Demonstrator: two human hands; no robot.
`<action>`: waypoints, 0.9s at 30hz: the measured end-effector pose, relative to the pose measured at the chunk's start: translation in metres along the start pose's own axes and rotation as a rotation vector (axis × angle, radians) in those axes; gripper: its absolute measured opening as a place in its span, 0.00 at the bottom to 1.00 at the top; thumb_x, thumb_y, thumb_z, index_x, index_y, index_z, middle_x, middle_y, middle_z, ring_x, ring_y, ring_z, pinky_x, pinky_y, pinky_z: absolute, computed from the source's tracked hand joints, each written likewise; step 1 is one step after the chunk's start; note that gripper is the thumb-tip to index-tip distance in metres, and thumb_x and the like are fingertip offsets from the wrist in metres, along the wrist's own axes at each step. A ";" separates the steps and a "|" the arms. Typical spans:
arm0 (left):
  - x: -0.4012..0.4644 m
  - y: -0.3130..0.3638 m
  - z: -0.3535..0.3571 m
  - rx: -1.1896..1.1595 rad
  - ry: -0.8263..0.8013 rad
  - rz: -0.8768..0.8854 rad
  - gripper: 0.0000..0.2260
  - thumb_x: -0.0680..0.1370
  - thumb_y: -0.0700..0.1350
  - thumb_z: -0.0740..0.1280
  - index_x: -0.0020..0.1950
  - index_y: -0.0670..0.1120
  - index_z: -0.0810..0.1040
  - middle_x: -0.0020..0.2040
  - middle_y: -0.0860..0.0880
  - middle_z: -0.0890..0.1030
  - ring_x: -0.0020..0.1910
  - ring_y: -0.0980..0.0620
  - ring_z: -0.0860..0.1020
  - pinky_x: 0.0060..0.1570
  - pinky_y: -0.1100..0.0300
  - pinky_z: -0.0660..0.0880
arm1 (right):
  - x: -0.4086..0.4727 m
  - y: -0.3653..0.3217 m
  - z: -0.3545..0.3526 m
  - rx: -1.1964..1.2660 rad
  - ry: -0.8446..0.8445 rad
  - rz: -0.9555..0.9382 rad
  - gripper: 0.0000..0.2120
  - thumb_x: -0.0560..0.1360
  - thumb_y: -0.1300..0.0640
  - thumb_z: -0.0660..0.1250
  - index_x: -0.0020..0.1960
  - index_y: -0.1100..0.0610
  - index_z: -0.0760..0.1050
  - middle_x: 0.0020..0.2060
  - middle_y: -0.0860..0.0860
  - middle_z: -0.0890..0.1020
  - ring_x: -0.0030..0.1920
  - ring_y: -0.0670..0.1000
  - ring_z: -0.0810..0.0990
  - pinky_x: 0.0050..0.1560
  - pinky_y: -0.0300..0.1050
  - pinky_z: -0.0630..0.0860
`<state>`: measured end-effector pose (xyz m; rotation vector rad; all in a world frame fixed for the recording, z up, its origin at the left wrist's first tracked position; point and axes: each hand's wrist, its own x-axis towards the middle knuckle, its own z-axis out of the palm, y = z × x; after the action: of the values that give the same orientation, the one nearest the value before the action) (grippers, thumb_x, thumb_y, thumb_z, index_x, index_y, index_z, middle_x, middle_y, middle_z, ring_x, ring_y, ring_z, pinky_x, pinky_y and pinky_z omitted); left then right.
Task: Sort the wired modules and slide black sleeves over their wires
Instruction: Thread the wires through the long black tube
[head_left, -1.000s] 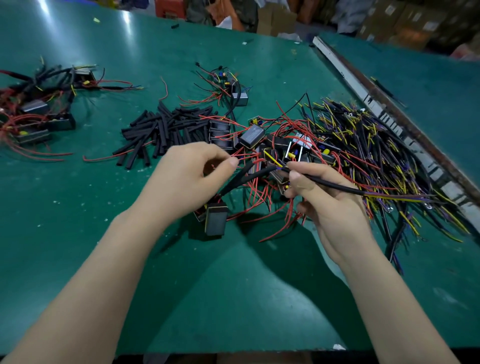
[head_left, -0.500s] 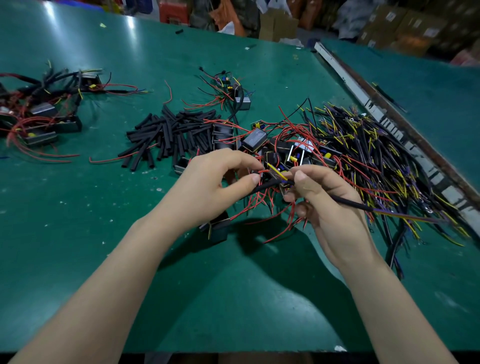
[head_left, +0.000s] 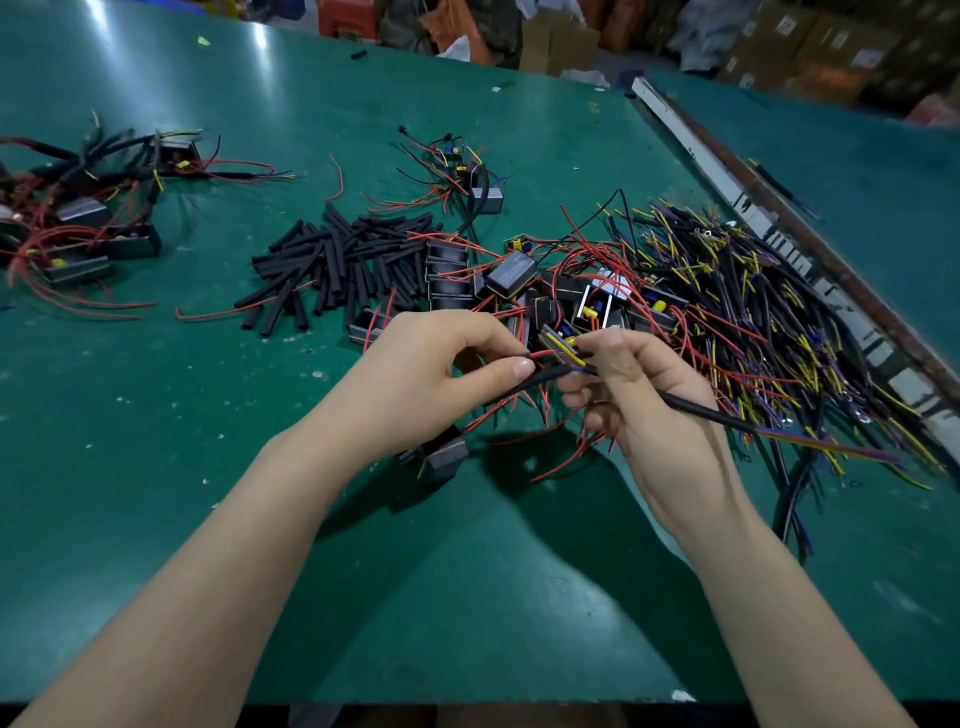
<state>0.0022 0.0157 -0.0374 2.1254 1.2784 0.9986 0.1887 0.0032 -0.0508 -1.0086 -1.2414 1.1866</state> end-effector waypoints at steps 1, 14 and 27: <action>0.000 0.001 0.000 -0.001 -0.009 0.008 0.03 0.75 0.47 0.70 0.45 0.50 0.82 0.37 0.62 0.78 0.38 0.68 0.75 0.39 0.75 0.66 | 0.001 0.001 0.000 -0.031 0.018 -0.028 0.08 0.74 0.45 0.66 0.44 0.47 0.81 0.34 0.52 0.83 0.33 0.46 0.80 0.32 0.33 0.72; -0.001 0.012 0.004 -0.203 -0.066 -0.034 0.04 0.75 0.50 0.68 0.43 0.54 0.82 0.39 0.55 0.82 0.39 0.61 0.77 0.43 0.67 0.72 | 0.001 -0.001 -0.005 -0.041 -0.019 -0.176 0.07 0.76 0.61 0.65 0.52 0.52 0.74 0.28 0.49 0.80 0.28 0.44 0.78 0.30 0.34 0.73; -0.001 0.016 0.012 -0.220 -0.016 -0.053 0.04 0.76 0.46 0.69 0.44 0.50 0.83 0.41 0.54 0.83 0.43 0.58 0.79 0.48 0.63 0.73 | -0.001 -0.001 0.000 -0.015 -0.013 -0.269 0.08 0.78 0.58 0.61 0.54 0.47 0.72 0.30 0.48 0.80 0.27 0.47 0.76 0.28 0.37 0.72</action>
<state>0.0196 0.0076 -0.0341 1.9203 1.1540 1.0469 0.1892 0.0024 -0.0501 -0.8161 -1.3510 0.9772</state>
